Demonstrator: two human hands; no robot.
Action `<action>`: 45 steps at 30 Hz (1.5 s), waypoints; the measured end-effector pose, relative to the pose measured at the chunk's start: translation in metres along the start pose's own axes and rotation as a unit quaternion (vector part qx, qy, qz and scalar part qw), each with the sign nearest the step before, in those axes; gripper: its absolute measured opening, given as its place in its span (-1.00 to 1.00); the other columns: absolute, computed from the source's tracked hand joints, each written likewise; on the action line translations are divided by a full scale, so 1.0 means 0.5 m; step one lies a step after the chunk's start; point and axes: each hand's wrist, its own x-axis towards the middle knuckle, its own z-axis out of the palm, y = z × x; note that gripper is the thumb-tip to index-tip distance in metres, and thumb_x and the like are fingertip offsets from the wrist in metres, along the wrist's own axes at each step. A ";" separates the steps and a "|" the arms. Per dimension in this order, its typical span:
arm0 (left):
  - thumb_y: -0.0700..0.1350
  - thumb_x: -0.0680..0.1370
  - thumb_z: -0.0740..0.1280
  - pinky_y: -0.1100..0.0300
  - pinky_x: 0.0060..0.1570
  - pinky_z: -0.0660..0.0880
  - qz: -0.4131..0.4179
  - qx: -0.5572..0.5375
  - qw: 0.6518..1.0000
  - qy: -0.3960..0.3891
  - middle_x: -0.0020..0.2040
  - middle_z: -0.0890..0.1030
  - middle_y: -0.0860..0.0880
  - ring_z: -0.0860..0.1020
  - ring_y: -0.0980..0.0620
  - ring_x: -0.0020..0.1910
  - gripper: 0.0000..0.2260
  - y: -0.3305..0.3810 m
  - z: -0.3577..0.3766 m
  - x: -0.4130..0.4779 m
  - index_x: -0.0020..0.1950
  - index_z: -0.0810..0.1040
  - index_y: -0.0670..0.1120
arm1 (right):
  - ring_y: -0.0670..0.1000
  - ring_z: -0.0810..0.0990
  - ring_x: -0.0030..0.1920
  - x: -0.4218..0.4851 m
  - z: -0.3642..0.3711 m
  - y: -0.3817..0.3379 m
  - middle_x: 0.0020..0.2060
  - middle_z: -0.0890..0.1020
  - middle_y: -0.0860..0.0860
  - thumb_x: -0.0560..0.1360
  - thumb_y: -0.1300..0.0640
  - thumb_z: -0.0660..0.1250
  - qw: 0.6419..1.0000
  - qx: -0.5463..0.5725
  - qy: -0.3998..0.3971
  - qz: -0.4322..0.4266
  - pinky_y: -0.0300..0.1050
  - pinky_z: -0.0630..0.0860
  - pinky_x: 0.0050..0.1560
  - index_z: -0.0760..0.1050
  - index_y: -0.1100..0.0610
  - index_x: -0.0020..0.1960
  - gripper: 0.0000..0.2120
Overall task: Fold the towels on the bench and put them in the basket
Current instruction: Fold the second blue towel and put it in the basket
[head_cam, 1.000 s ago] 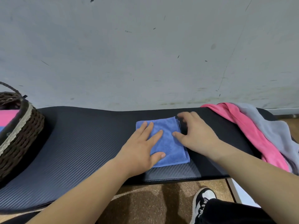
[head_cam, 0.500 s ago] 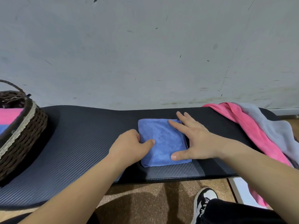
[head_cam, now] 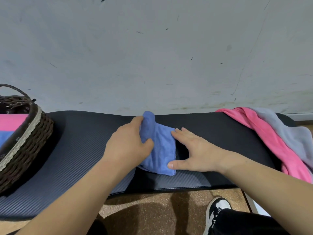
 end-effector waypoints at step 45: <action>0.36 0.42 0.38 0.08 -0.10 0.50 -0.015 0.020 0.996 -0.083 -0.06 0.48 0.07 0.50 0.03 -0.06 -0.50 0.016 0.111 -0.008 0.00 0.40 -0.03 | -0.08 0.59 0.12 0.019 -0.052 -0.024 0.13 0.61 -0.18 0.47 -0.10 0.49 0.986 0.106 0.109 0.062 -0.22 0.49 0.12 0.52 -0.03 0.27 -0.58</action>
